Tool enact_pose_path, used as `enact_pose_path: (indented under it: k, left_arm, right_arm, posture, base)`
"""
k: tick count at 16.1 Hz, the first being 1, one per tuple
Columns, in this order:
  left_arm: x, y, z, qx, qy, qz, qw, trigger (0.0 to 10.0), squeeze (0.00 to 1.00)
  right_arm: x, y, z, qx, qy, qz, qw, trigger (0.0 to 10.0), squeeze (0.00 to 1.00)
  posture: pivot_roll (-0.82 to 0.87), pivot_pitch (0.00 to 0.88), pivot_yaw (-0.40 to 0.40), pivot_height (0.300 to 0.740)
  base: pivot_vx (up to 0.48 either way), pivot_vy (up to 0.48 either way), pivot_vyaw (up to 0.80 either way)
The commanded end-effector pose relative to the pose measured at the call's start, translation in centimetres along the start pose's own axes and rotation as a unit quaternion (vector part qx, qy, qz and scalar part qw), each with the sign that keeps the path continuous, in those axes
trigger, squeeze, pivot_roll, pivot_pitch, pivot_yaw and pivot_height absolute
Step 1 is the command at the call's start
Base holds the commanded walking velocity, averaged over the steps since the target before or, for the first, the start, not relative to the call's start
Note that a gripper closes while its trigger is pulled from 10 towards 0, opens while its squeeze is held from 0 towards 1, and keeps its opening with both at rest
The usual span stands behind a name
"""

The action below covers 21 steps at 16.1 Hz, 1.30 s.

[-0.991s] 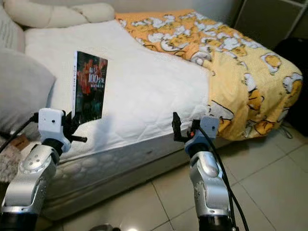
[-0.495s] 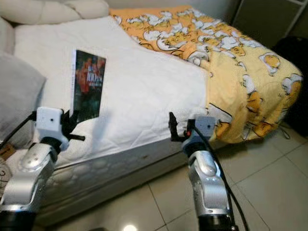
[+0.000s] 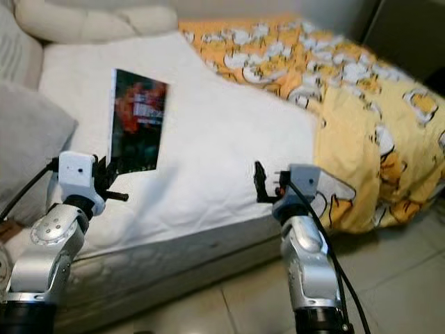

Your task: Clean up the room

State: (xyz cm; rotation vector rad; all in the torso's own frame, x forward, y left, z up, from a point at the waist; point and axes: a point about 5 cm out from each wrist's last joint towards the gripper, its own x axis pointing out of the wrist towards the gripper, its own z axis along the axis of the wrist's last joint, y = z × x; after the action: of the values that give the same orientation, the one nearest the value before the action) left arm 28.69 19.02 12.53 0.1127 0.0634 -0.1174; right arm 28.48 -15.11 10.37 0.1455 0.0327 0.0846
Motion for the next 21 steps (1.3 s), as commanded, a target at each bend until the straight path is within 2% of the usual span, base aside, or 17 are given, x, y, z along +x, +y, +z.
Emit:
enact_pose_path:
  k: [1,4,17,19,21]
  left_arm:
    - [0.05,0.79,0.99,0.010,-0.020,0.014,1.000,10.0,0.00]
    - [0.16,0.94,1.06,0.013,-0.020,0.018,1.000,10.0,0.00]
    - [0.30,0.70,1.15,0.013,-0.019,0.016,1.000,10.0,0.00]
    - [0.31,0.65,1.13,0.013,-0.019,0.016,1.000,10.0,0.00]
    - [0.30,0.62,1.12,0.013,-0.019,0.016,1.000,10.0,0.00]
  right_arm:
    - [0.15,0.91,-0.21,-0.004,0.009,0.021,1.000,10.0,0.00]
    - [0.30,1.14,-0.37,-0.010,0.015,0.028,0.999,10.0,0.00]
    - [0.53,1.11,-0.32,-0.013,0.018,0.027,0.999,10.0,0.00]
    - [0.53,1.20,-0.32,-0.024,0.020,0.036,0.999,10.0,0.00]
    - [0.41,1.50,-0.32,-0.026,0.019,0.048,0.998,10.0,0.00]
  posture:
    - [0.04,0.000,-0.015,0.740]
    - [0.04,0.000,-0.012,0.740]
    - [0.04,0.000,-0.009,0.740]
    - [0.04,0.000,-0.010,0.740]
    - [0.04,0.000,-0.011,0.740]
  base:
    - [0.292,0.000,0.78]
    - [0.294,0.000,0.77]
    - [0.294,0.000,0.00]
    - [0.292,0.000,0.00]
    - [0.292,0.000,0.78]
